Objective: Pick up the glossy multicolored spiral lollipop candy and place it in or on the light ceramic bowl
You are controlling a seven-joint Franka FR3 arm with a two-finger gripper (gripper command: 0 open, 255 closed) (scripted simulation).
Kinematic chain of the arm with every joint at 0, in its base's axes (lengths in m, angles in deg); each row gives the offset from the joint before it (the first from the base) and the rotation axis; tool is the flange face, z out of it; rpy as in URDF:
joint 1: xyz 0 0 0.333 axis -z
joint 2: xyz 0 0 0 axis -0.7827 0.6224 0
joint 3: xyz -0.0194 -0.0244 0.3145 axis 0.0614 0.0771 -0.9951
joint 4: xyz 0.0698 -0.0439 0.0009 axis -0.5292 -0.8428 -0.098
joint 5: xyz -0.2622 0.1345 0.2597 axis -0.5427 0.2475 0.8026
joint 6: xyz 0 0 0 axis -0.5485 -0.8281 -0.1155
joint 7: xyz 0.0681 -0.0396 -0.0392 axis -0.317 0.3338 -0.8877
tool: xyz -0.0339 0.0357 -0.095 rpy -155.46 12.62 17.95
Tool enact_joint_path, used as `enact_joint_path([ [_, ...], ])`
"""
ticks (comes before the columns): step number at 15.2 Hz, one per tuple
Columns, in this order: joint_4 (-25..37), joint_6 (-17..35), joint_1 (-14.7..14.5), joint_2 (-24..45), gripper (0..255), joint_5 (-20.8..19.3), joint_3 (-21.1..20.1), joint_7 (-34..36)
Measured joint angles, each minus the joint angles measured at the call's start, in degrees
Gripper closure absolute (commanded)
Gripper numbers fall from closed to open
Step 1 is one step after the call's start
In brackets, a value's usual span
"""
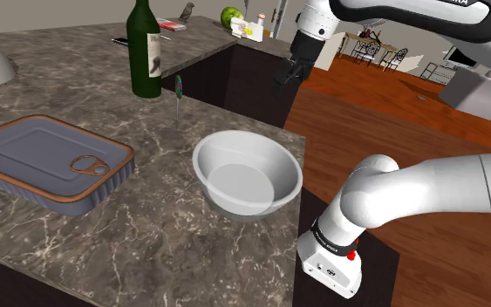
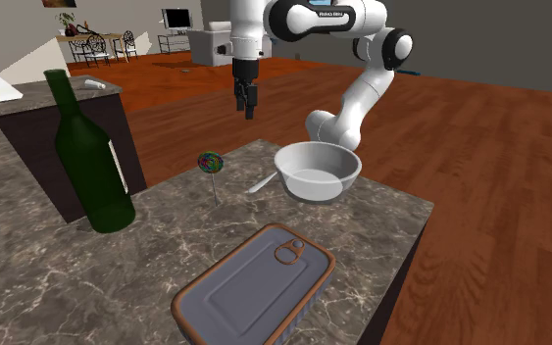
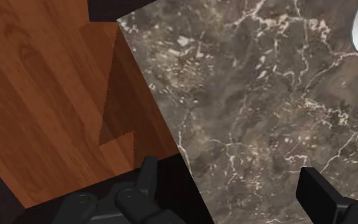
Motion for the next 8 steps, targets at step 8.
enact_joint_path([
  [8,1.81,10.35,-6.66,6.90,0,1.95,0.59,-10.17],
])
